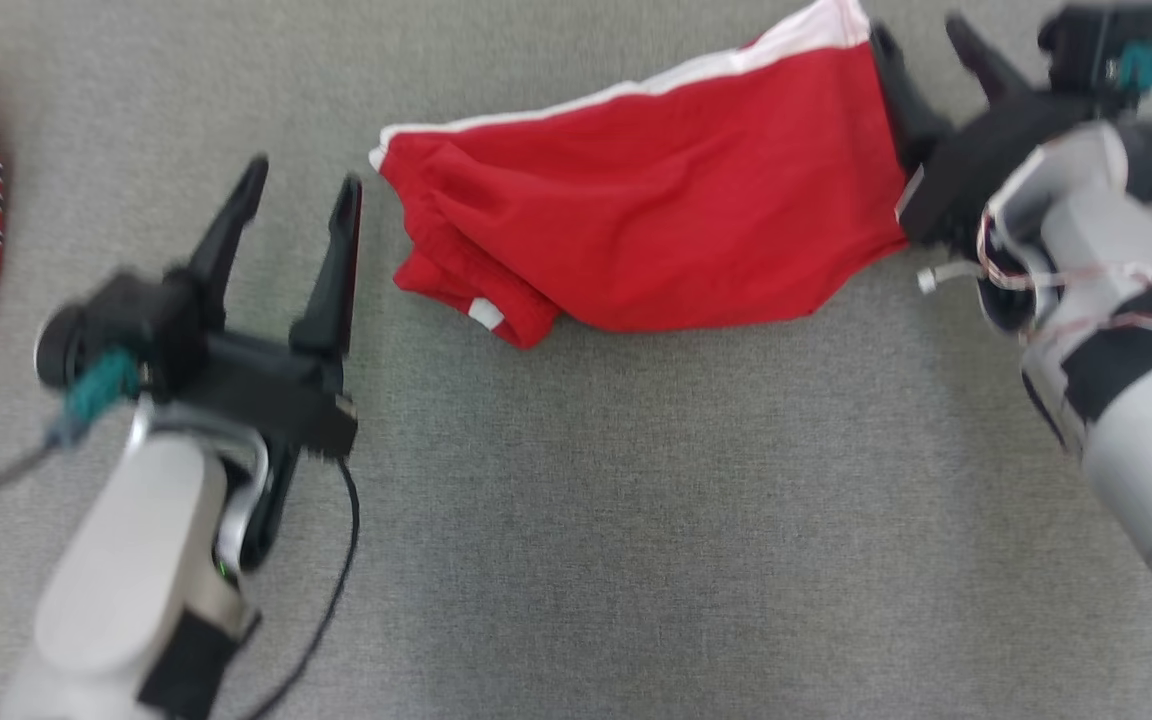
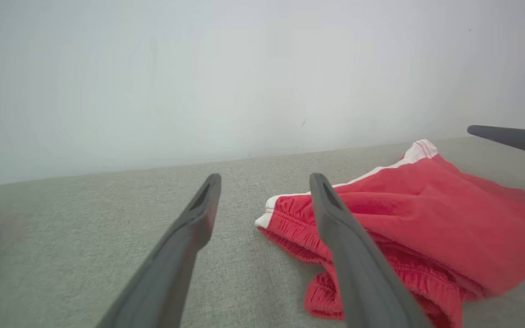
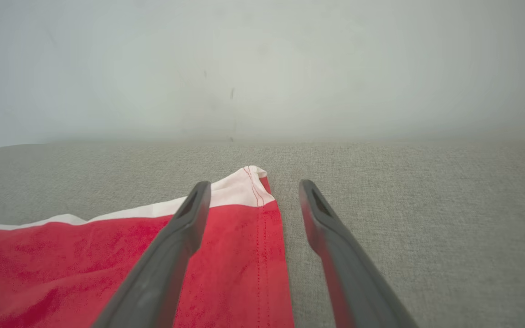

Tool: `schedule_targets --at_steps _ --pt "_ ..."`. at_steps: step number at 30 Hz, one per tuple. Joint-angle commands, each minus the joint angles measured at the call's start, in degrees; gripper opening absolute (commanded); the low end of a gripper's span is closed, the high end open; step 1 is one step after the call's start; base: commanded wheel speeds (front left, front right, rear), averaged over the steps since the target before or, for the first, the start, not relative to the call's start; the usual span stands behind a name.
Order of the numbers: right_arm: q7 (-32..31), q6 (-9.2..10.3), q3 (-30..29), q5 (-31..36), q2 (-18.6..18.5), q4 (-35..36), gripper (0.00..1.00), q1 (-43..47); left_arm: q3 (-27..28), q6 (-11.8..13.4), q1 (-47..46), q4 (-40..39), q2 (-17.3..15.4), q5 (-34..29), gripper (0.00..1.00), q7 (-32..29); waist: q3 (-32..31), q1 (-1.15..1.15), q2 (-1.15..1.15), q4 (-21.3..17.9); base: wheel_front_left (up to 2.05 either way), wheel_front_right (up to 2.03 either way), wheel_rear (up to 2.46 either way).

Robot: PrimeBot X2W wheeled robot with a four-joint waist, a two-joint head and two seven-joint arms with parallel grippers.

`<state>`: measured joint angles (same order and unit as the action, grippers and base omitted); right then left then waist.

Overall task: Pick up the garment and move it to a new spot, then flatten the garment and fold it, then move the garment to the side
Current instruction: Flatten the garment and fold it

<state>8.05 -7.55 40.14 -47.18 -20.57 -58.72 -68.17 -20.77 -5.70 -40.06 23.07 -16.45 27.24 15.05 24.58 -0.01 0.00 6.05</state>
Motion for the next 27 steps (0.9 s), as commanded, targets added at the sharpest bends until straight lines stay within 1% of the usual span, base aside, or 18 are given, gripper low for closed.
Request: schedule_targets --at_steps 1,4,7,10,12,15,19,24,27 --pt "0.59 0.13 0.59 -0.94 -0.28 0.45 1.0 1.74 1.63 0.45 2.7 -1.52 0.92 -1.6 1.0 0.19 -2.13 0.01 0.0 0.11 0.0 0.0 0.0" --pt "1.41 0.13 1.32 -2.69 -1.67 0.99 1.0 4.4 6.65 1.39 8.44 -7.23 3.02 -6.7 1.0 0.19 -3.27 0.01 0.0 0.09 0.0 0.0 0.0" --pt "2.01 0.13 1.91 -4.39 -2.6 0.98 1.0 6.93 10.77 2.95 14.19 -13.21 5.67 -12.18 1.0 0.19 -4.23 0.01 0.0 0.38 0.0 0.0 0.0" --pt "2.34 0.13 2.49 -5.62 -3.27 0.82 1.0 8.82 13.55 3.13 19.78 -17.07 8.15 -16.5 1.0 0.19 -5.03 0.01 0.0 0.86 0.0 0.0 0.0" --pt "2.75 0.13 2.69 -6.39 -3.58 0.49 1.0 9.93 15.18 3.03 23.01 -18.36 9.65 -18.11 1.0 0.19 -5.59 0.01 0.0 1.25 0.0 0.0 0.0" --pt "3.1 0.13 3.11 -7.24 -3.66 -0.37 1.0 11.01 17.03 2.46 27.21 -19.1 11.49 -19.28 1.0 0.19 -6.11 0.01 0.0 1.86 0.0 0.0 0.0" --pt "2.85 0.13 3.38 -8.19 -3.67 -2.07 1.0 11.3 18.69 2.26 30.94 -19.43 12.96 -19.88 1.0 0.19 -6.05 0.01 0.0 3.1 0.0 0.0 0.0" --pt "1.21 0.13 3.55 -9.24 -2.7 -5.08 1.0 11.01 18.43 2.01 33.04 -18.86 13.56 -19.77 1.0 0.19 -5.67 0.01 0.0 4.66 0.0 0.0 0.0" --pt "-0.52 0.13 4.29 -9.71 -1.97 -6.34 1.0 11.5 17.72 2.75 33.23 -18.78 13.59 -18.31 1.0 0.19 -5.81 0.01 0.0 5.29 0.0 0.0 0.0"
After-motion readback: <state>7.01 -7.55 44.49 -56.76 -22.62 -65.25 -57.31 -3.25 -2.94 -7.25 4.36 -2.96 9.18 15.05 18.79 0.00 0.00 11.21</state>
